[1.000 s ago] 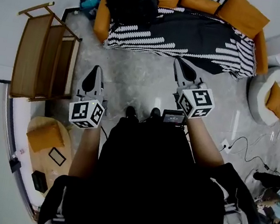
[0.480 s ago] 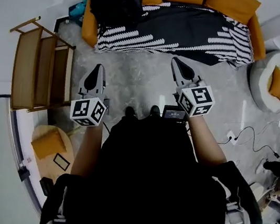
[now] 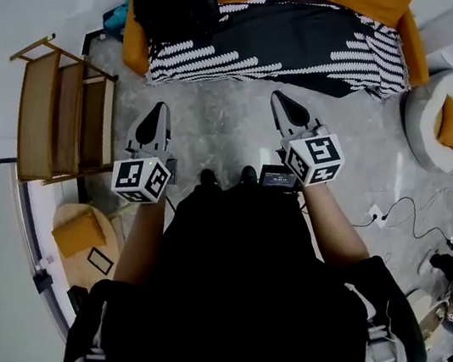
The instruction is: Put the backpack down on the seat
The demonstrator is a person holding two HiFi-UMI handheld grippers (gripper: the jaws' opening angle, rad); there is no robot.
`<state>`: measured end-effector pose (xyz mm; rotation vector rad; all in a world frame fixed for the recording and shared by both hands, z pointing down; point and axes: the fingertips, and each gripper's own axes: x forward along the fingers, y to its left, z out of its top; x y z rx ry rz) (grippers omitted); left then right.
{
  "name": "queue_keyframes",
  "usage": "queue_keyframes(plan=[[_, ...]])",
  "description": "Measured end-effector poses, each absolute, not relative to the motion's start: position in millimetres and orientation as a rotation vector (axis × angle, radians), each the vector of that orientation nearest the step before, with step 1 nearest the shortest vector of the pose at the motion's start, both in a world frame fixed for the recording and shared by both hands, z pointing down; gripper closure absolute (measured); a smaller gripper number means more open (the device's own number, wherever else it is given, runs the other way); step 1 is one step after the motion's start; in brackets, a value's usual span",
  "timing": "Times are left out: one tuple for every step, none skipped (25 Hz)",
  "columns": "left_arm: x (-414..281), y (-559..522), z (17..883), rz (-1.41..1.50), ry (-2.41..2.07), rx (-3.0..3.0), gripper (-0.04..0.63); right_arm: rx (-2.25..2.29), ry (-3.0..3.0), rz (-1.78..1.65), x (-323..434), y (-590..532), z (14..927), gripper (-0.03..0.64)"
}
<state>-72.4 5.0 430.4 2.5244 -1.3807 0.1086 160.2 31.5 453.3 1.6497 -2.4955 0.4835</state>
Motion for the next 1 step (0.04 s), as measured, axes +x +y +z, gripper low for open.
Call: queue_keyframes(plan=[[-68.1, 5.7, 430.1, 0.113, -1.373, 2.529, 0.580, 1.647, -2.497, 0.483, 162.5, 31.2, 453.4, 0.586]])
